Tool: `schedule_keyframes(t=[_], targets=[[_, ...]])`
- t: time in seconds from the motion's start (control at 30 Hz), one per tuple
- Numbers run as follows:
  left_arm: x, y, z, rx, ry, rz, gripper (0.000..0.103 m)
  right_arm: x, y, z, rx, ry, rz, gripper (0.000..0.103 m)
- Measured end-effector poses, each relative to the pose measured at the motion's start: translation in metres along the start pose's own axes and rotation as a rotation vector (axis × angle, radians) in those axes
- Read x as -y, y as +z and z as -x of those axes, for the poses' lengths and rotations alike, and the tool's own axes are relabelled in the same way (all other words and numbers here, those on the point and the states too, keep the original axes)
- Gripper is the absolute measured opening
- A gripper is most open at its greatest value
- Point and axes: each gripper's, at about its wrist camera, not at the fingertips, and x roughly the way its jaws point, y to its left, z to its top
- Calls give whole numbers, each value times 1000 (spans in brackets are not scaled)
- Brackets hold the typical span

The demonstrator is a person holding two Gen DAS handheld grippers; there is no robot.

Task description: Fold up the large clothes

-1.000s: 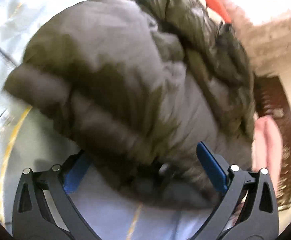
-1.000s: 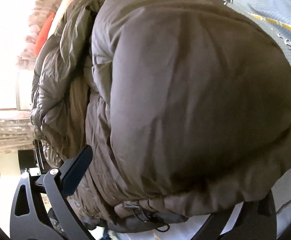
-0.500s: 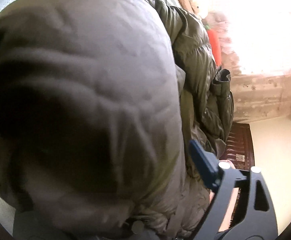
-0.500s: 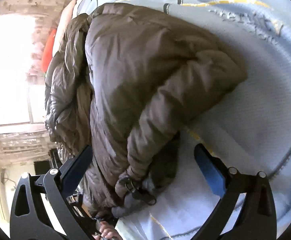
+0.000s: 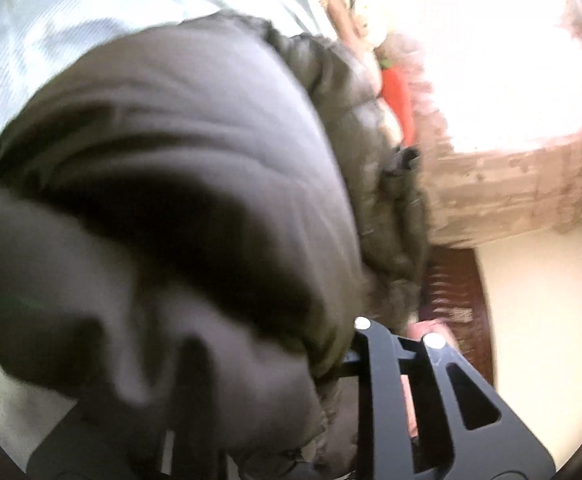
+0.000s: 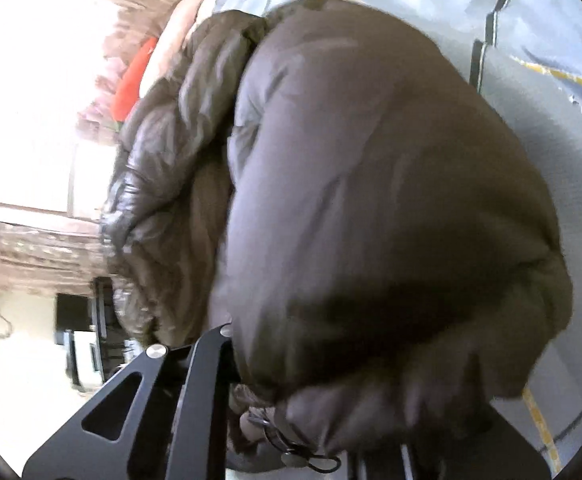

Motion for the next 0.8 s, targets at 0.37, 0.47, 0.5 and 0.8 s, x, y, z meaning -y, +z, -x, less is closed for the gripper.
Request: schedule_keyframes(t=[0.37,0.47,0.5,0.8], targets=[[126,70,-29,13,-239,-32,22,-111,76,19,30,179,81,14],[165,98,-58,-1,-223,-101,23,-142,106,-3,37,172,107,14],[179,110,-73,-8,-227,-118,24,-156,121,-19,26,162,114,14],[275,197,-232,-66,-49,-361,24,-243,232,-149,-62,-31,266,14]])
